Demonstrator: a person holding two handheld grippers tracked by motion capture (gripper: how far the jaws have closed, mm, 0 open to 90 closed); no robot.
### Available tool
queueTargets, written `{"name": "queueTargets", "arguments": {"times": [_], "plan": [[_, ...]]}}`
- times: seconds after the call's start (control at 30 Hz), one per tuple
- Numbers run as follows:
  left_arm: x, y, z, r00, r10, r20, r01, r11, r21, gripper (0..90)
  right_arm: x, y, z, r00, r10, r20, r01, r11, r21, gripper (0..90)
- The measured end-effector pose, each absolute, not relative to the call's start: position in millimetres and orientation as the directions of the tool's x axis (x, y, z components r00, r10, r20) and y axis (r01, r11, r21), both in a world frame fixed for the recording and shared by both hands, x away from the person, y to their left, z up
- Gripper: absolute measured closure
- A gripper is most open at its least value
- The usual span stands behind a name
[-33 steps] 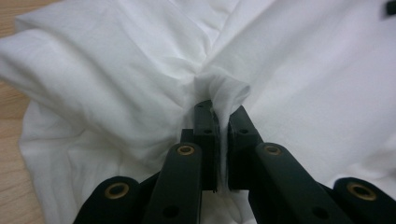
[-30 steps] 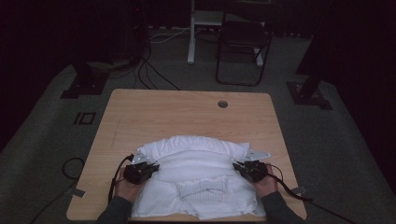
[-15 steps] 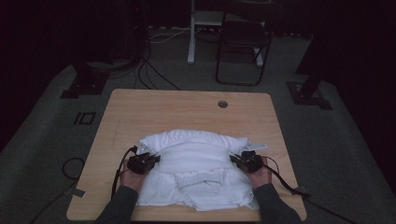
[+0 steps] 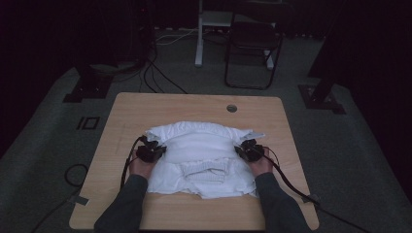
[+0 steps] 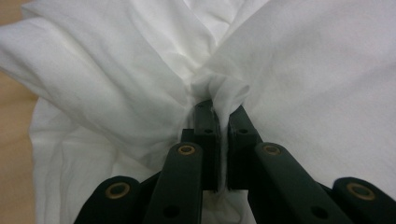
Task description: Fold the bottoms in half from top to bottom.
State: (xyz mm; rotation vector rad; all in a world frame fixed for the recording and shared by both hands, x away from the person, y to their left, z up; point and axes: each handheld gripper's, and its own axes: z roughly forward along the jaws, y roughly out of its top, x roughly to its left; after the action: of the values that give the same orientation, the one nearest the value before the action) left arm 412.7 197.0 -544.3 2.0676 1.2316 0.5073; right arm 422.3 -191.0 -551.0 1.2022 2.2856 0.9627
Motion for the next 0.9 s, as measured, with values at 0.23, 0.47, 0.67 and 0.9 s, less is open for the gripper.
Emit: {"name": "queueTargets", "arguments": {"times": [0.23, 0.47, 0.67, 0.9], "plan": [[437.0, 195.4, -543.9, 0.438, 0.899, -0.025, 0.633, -0.289, 0.718, 85.8, 452.5, -188.7, -549.1, -0.528, 0.849, -0.002, 0.591, 0.370, 0.717, 84.1], [442.4, 200.9, -541.4, 0.424, 0.902, -0.078, 0.646, -0.241, 0.725, 86.0, 457.4, -189.5, -548.4, -0.526, 0.851, 0.011, 0.595, 0.359, 0.719, 84.3], [432.4, 218.4, -514.6, 0.425, 0.892, -0.154, 0.591, -0.145, 0.793, 86.7, 451.4, -203.0, -533.5, -0.516, 0.856, 0.024, 0.554, 0.312, 0.772, 84.5], [403.5, 236.0, -452.3, 0.523, 0.817, -0.243, 0.438, -0.013, 0.899, 87.0, 420.8, -235.7, -466.9, -0.531, 0.843, 0.086, 0.383, 0.149, 0.912, 84.8]]}}
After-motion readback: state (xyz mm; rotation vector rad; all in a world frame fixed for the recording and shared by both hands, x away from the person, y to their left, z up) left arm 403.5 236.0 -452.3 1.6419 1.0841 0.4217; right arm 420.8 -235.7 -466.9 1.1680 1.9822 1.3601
